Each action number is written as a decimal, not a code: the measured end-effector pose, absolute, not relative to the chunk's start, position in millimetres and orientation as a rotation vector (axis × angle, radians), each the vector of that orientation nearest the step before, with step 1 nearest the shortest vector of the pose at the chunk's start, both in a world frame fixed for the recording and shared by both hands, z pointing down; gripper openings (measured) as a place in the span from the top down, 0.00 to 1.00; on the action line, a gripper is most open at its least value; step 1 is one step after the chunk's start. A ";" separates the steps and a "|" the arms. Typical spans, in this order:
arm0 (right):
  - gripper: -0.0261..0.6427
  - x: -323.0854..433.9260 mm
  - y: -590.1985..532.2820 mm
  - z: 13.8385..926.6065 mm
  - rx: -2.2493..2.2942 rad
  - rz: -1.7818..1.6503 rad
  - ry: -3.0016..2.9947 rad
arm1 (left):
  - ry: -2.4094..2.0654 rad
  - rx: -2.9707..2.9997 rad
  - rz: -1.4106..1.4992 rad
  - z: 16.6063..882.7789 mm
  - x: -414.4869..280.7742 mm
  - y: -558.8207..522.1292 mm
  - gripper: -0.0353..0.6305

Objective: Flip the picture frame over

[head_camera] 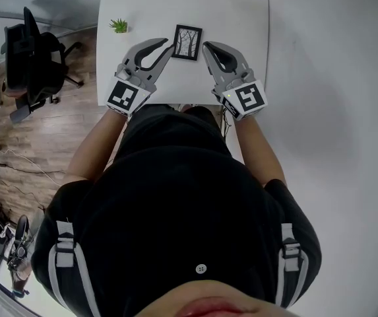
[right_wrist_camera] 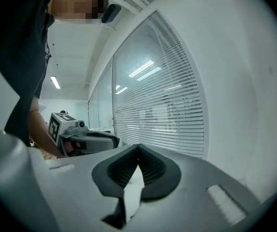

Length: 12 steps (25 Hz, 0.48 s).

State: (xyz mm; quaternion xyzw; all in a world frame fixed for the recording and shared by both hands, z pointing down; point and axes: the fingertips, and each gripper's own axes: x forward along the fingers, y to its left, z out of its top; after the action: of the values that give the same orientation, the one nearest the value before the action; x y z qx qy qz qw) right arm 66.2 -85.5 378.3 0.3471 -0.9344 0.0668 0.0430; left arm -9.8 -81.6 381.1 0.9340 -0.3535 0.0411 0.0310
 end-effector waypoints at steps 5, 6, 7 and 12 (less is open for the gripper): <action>0.94 65.7 -83.8 378.1 1.053 0.205 -2.863 | -1.129 2.868 0.124 379.2 -9.5 -81.8 0.93; 0.94 64.5 -84.1 378.6 1.050 0.206 -2.863 | -1.136 2.866 0.126 380.0 -10.3 -82.7 0.94; 0.94 63.3 -84.7 379.2 1.048 0.209 -2.864 | -1.142 2.865 0.127 380.9 -11.0 -83.8 0.94; 0.94 61.4 -88.3 382.4 1.050 0.220 -2.862 | -1.157 2.861 0.124 381.3 -11.9 -88.0 0.94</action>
State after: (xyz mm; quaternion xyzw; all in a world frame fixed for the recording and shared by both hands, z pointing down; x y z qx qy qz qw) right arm 61.4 -88.3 382.4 0.3433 -0.9355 0.0719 0.0427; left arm -11.9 -88.0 381.3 0.9260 -0.3744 0.0403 0.0264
